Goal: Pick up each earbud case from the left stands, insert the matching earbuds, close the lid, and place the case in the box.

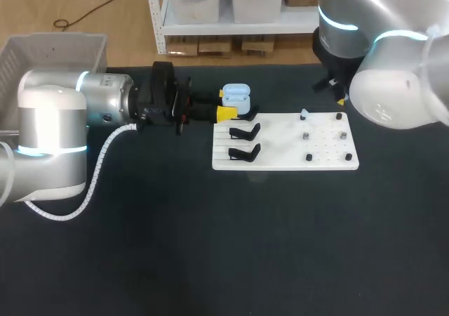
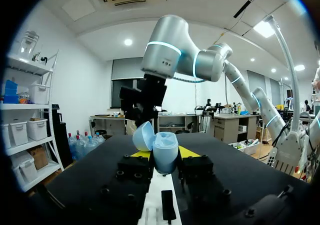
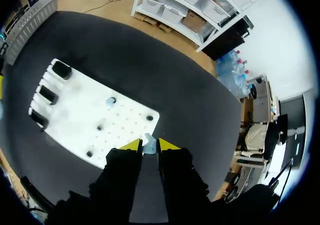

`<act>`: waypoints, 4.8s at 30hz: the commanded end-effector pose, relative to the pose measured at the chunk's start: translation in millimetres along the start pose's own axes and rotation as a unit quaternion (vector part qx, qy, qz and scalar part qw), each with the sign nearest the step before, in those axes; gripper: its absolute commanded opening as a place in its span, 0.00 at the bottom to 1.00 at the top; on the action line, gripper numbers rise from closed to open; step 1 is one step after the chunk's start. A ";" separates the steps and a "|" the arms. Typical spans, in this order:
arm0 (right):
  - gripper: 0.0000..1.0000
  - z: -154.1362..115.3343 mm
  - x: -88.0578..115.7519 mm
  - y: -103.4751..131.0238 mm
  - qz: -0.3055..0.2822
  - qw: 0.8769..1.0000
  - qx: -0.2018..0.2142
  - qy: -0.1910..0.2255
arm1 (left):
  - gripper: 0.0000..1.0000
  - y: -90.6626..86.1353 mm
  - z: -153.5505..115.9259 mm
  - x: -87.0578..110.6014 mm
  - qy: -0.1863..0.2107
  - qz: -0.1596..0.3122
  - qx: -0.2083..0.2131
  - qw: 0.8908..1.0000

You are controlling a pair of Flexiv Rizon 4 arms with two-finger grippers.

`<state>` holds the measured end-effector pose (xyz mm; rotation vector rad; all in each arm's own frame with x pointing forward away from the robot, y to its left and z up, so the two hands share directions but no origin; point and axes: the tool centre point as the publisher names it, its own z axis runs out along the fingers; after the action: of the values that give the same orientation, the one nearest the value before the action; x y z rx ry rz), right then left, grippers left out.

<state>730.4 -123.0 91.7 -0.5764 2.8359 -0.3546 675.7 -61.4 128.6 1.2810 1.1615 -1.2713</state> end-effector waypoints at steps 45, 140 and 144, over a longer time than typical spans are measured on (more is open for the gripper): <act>0.00 -164.3 15.4 125.3 0.117 0.988 -0.047 0.086 | 0.00 -2.5 3.4 3.7 0.010 0.027 0.012 1.000; 0.00 -142.6 -36.8 188.4 0.390 0.896 -0.039 0.209 | 0.00 -1.0 6.5 5.9 0.005 0.032 -0.003 0.999; 0.00 -141.4 -36.3 189.7 0.387 0.898 -0.036 0.207 | 0.00 -1.0 6.5 5.9 0.005 0.032 -0.003 0.999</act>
<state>661.0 87.9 180.3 0.7146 3.1795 -0.2308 675.4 -67.7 123.1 1.3147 1.1229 -1.2202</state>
